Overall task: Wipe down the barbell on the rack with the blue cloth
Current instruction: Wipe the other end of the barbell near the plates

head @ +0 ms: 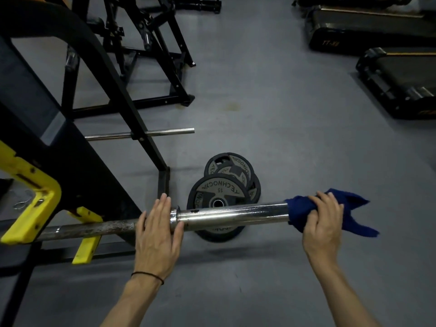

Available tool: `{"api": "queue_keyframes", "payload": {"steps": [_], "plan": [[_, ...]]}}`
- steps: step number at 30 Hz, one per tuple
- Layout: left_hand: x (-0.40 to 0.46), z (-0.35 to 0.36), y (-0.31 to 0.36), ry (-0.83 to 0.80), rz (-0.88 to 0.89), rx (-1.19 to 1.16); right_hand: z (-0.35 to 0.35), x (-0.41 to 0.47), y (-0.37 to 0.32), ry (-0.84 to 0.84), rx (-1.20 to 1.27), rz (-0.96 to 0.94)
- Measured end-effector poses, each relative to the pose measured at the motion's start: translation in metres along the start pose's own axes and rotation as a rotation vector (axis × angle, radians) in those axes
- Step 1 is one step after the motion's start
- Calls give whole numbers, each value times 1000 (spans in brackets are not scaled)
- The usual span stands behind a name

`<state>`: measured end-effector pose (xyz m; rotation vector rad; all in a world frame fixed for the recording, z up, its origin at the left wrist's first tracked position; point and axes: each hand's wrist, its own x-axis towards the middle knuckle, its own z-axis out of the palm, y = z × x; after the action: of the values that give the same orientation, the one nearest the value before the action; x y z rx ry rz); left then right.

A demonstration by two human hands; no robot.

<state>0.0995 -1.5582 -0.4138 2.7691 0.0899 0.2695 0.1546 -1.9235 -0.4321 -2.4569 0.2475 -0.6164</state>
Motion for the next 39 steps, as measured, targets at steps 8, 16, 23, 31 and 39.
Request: {"api": "queue_keyframes", "payload": {"steps": [8,16,23,31,39], "plan": [[7,-9,1,-29,12,24,40,-39,-71,17,-88,-9],[52,-19,12,-103,-113,-31,57,-48,-170,-295,-34,-362],[21,-11,-1,-21,37,-30,43,-23,-124,-457,-257,-523],[11,-10,-7,-13,21,-59,-6,1,-16,-162,-356,-158],[43,-27,0,-183,-44,89,87,-102,-193,-272,-100,-416]]}}
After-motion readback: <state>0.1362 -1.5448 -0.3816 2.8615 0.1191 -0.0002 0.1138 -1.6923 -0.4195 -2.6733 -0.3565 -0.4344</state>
